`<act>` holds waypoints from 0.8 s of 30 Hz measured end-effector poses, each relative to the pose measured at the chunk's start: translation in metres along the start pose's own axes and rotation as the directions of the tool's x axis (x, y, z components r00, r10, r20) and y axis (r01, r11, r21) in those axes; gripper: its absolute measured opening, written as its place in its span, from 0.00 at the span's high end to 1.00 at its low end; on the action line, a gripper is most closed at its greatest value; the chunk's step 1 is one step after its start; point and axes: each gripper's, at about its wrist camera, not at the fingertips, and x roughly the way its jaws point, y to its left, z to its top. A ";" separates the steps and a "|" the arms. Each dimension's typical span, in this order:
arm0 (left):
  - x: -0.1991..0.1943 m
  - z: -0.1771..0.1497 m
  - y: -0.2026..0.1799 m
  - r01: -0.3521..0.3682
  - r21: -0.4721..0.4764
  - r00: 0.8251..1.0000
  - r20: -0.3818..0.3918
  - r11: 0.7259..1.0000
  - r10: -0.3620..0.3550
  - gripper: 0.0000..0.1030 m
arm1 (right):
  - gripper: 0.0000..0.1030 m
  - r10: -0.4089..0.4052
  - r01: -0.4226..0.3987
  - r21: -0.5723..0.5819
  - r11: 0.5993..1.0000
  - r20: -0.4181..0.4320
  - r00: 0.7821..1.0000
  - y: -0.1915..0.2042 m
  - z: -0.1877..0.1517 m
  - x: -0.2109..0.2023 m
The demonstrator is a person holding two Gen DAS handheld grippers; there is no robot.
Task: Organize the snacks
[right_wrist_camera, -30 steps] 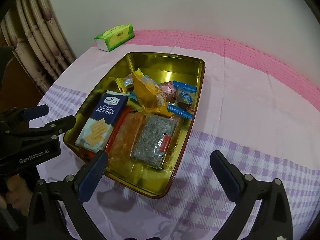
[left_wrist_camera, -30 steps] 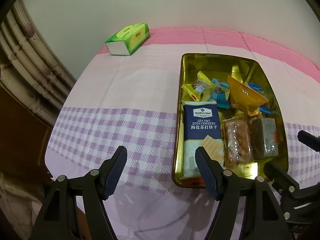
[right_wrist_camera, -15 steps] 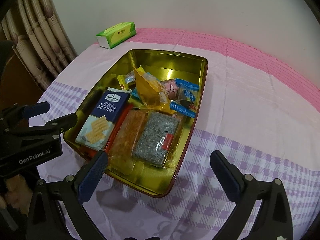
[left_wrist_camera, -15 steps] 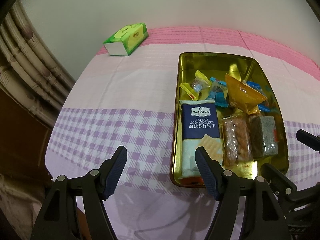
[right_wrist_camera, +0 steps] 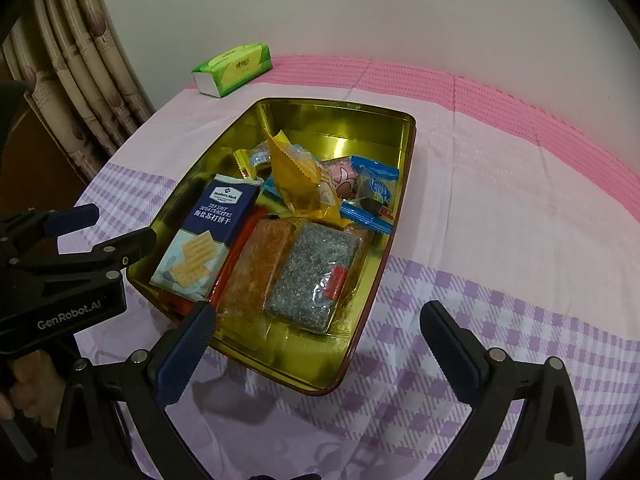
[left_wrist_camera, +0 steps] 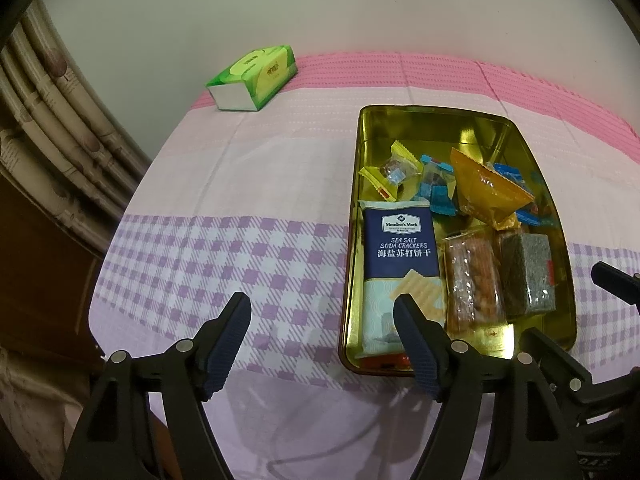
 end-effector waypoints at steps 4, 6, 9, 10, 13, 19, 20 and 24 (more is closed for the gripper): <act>0.000 0.000 0.000 0.000 0.001 1.000 0.000 1.000 0.000 0.28 | 0.02 0.000 0.000 0.000 1.000 -0.001 1.000 0.000 0.000 0.000; 0.000 0.000 0.000 0.001 0.000 1.000 0.000 1.000 -0.001 0.28 | 0.02 0.001 -0.001 0.000 1.000 0.000 1.000 0.000 0.000 0.000; 0.000 0.000 0.000 0.002 -0.002 1.000 -0.002 1.000 -0.002 0.28 | 0.02 0.002 -0.002 0.001 1.000 0.000 1.000 0.000 0.000 0.000; 0.001 0.000 0.001 0.003 -0.003 1.000 -0.003 1.000 -0.003 0.28 | 0.02 0.002 -0.002 0.001 1.000 0.000 1.000 0.000 0.000 0.000; 0.001 0.000 0.001 0.004 -0.003 1.000 -0.002 1.000 -0.004 0.28 | 0.02 0.004 -0.004 0.000 1.000 -0.001 1.000 0.000 0.000 0.000; 0.001 0.000 0.001 0.004 -0.003 1.000 -0.002 1.000 -0.004 0.28 | 0.02 0.000 0.000 0.000 1.000 0.000 1.000 -0.001 0.000 -0.001; 0.001 0.000 0.001 0.003 -0.003 1.000 -0.003 1.000 -0.003 0.28 | 0.02 0.000 0.000 0.000 1.000 0.002 1.000 -0.001 0.000 -0.002; 0.001 0.000 0.001 0.003 -0.003 1.000 -0.003 1.000 -0.003 0.28 | 0.02 -0.003 0.003 -0.001 1.000 0.003 1.000 -0.001 -0.001 -0.003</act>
